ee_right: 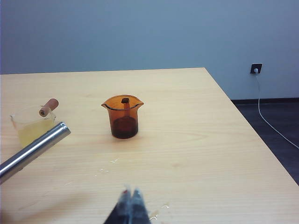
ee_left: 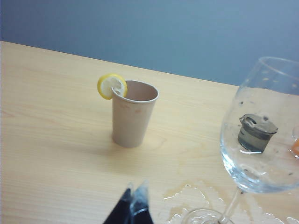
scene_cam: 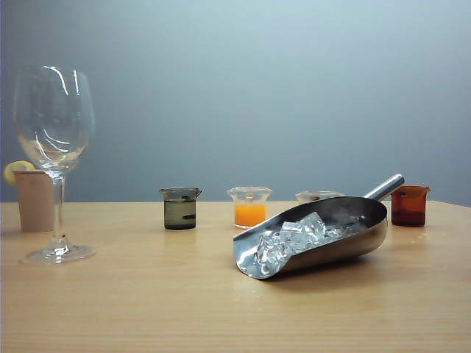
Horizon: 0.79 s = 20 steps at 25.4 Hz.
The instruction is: Pick up the ice scoop on the desk filled with ice cubes, pour the ice into the goblet, and finally put the scoop back on the table.
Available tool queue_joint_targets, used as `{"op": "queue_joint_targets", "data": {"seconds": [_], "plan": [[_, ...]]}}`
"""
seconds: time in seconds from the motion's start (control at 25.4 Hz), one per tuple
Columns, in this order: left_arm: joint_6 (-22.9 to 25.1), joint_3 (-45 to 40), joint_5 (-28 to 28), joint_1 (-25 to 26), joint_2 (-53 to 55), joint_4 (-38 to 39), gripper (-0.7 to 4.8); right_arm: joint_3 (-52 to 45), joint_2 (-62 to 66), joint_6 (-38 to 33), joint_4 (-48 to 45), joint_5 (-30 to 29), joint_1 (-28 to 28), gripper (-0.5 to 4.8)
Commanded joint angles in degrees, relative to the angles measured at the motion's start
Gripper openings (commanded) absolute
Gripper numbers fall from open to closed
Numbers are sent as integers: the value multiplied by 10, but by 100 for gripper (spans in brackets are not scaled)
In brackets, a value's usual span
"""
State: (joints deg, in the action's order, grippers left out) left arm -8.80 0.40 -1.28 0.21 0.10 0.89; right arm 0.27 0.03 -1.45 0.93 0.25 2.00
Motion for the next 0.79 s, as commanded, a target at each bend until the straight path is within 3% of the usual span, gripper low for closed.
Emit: {"op": "queue_joint_targets", "data": {"seconds": [0.04,0.35,0.55,0.79], "plan": [[16,2,0,-1,0,-6,-5,-2,0,0,-7,2,0,-8],[1,5,-5,-1,0,-13,-5,1,0,5,-12,13,0,-8],[-13,64,-27,-1,1,-14,-5,89,16,-125,57,12,0,-9],[-13,141,-42,-2,46,46,-5,188,118,-155,80,-21,-1,-9]]}}
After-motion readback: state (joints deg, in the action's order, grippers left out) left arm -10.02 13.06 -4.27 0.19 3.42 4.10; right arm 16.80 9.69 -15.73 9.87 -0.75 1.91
